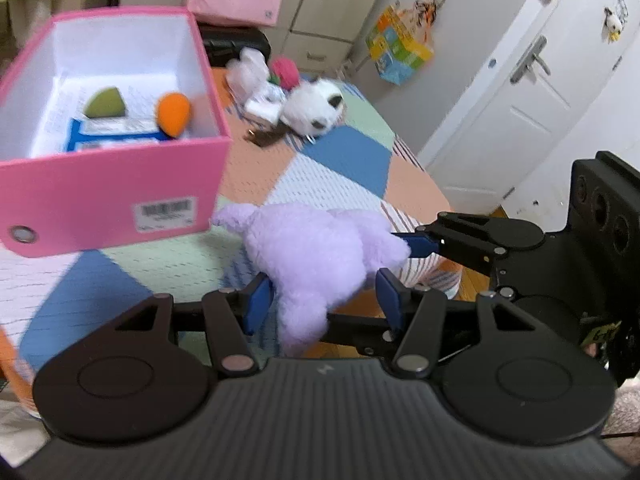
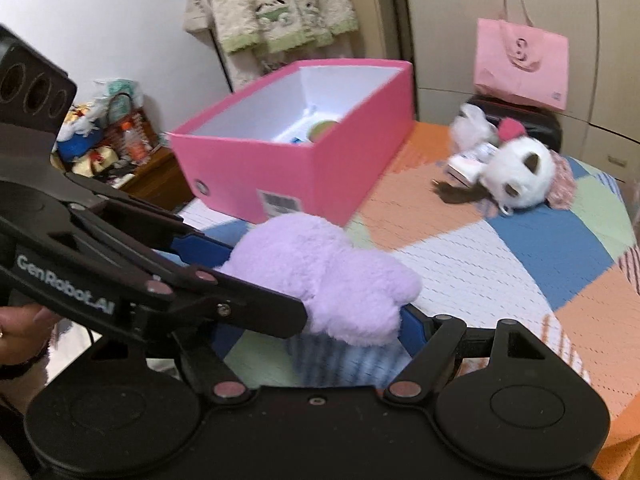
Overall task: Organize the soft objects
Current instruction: 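Carry the lilac plush with the left tool over the pink box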
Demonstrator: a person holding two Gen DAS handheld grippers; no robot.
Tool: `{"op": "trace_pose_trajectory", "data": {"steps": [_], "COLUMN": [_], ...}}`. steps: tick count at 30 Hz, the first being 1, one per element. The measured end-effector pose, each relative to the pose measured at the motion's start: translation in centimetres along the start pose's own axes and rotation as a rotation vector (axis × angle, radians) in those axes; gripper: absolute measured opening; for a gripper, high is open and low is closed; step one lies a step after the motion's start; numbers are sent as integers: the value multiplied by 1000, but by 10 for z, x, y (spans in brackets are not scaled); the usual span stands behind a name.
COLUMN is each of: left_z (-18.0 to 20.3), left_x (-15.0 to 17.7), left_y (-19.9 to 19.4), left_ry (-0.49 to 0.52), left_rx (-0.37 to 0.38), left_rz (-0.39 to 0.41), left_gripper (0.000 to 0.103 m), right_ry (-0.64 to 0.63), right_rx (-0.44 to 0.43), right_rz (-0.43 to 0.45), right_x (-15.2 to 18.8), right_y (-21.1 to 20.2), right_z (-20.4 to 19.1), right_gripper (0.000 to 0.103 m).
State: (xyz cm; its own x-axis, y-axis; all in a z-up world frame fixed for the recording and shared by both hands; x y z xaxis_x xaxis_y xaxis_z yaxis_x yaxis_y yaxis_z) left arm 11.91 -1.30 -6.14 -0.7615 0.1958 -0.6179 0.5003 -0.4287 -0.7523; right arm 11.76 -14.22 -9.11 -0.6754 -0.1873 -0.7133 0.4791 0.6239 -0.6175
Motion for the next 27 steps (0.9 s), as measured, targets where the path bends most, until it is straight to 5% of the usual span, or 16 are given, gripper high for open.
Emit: {"op": "trace_pose_trajectory", "data": {"steps": [14,18,27], "left_z": [-40,-53,-95], "left_x": [-31,-54,-108], "left_y": [-65,-67,-42], "left_ry": [11,38,3], "left_rx": [-141,-211,-229], "left_rz": [155,219,257], "left_gripper": [54,54,54], "right_ry": [-153,-199,-235], "right_rx": [-65,-83,-83], "right_rz": [65,100,128], "right_x": [-63,-89,-144], "right_y": [11,22,55], "right_z": [-52,-54,-30], "right_gripper": [82,81,78]}}
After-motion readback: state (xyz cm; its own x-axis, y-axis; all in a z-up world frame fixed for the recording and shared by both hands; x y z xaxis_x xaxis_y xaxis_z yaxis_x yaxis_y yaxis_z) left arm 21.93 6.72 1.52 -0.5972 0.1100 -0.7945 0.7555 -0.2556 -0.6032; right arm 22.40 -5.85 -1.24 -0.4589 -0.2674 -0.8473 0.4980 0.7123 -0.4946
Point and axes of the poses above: each gripper's, at about its wrist camera, not at the fingertips, and y roughly the way its jaws point, z to its right, x to its underside, the point moved 7 cm from there along y, roughly the way its jaws point, and after that the axes turned 11 degrees about -x, right-handed, at the moved point
